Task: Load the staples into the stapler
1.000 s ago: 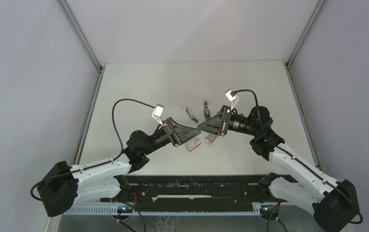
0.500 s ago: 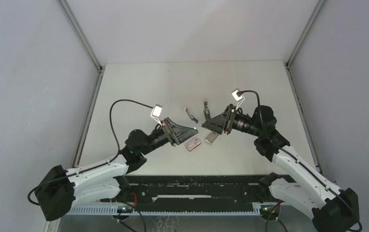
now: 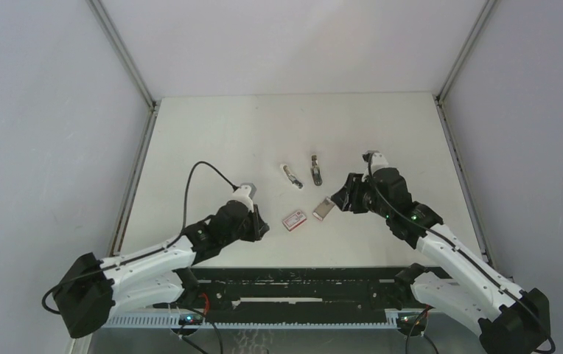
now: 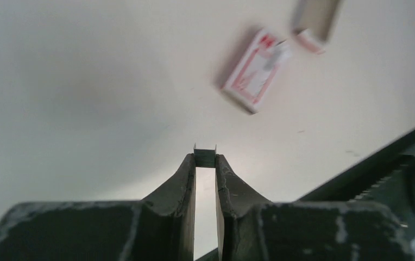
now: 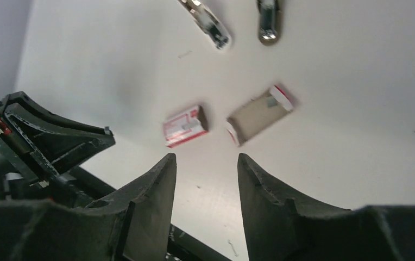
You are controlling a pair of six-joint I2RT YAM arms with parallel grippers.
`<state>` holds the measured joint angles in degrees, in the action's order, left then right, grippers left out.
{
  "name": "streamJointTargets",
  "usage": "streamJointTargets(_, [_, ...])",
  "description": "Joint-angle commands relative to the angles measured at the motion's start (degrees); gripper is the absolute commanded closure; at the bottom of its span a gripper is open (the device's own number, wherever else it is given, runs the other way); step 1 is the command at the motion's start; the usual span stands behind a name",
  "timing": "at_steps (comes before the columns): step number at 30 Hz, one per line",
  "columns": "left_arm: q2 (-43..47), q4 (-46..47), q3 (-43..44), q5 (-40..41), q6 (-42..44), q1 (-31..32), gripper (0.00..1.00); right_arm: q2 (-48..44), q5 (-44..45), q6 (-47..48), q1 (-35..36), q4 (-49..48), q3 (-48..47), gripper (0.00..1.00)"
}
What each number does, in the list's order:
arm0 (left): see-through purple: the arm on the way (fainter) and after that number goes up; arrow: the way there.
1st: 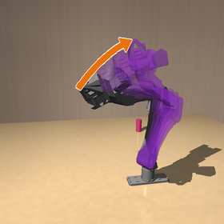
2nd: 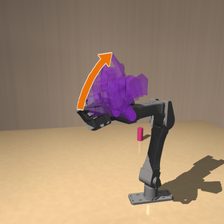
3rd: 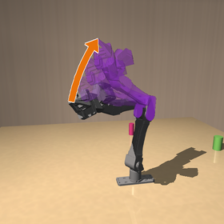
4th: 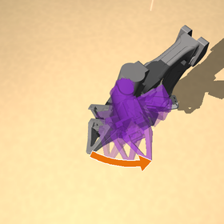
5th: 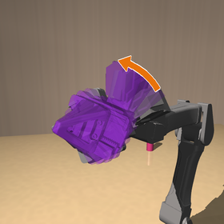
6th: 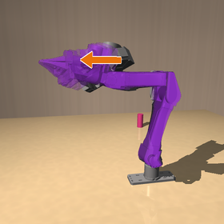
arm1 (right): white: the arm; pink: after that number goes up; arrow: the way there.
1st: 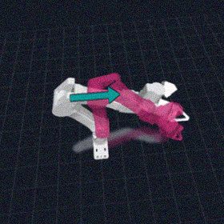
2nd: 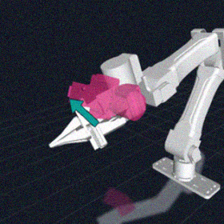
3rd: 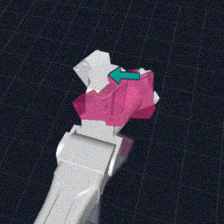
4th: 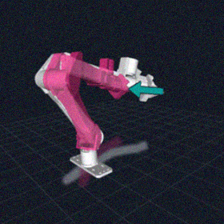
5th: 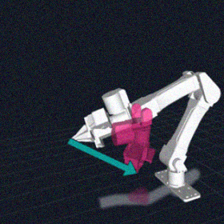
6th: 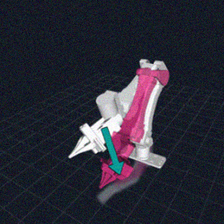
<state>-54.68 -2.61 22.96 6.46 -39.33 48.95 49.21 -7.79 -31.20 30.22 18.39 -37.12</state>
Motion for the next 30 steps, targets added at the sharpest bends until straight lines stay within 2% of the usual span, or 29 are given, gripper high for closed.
streamJointTargets(1, [-5.4, -7.0, 3.6, 5.4, 2.1, 0.3, 0.85, 0.9, 9.4, 4.2, 2.3, 4.6, -1.8, 0.55])
streamJointTargets(11, [-16.9, -10.5, 7.7, 6.2, 1.5, 1.6, 0.81, 1.0, 10.2, 5.5, 2.7, 4.7, -0.6, 0.56])
streamJointTargets(14, [-19.1, -11.2, 9.1, 6.4, 1.4, 2.3, 0.76, 0.4, 9.7, 5.1, 2.8, 4.3, 0.2, 0.56])
streamJointTargets(18, [-20.7, -12.3, 10.3, 6.4, 1.4, 2.8, 0.62, 0.0, 9.5, 4.8, 2.8, 4.0, 1.0, 0.56])
streamJointTargets(23, [-21.5, -12.6, 10.8, 5.6, 1.5, 3.1, 0.51, 0.1, 9.7, 5.0, 2.8, 4.0, 1.3, 0.56])
streamJointTargets(30, [-20.8, -9.1, 9.9, 3.0, 1.2, 3.3, 0.48, 1.2, 9.5, 5.1, 2.9, 3.5, 1.3, 0.56])
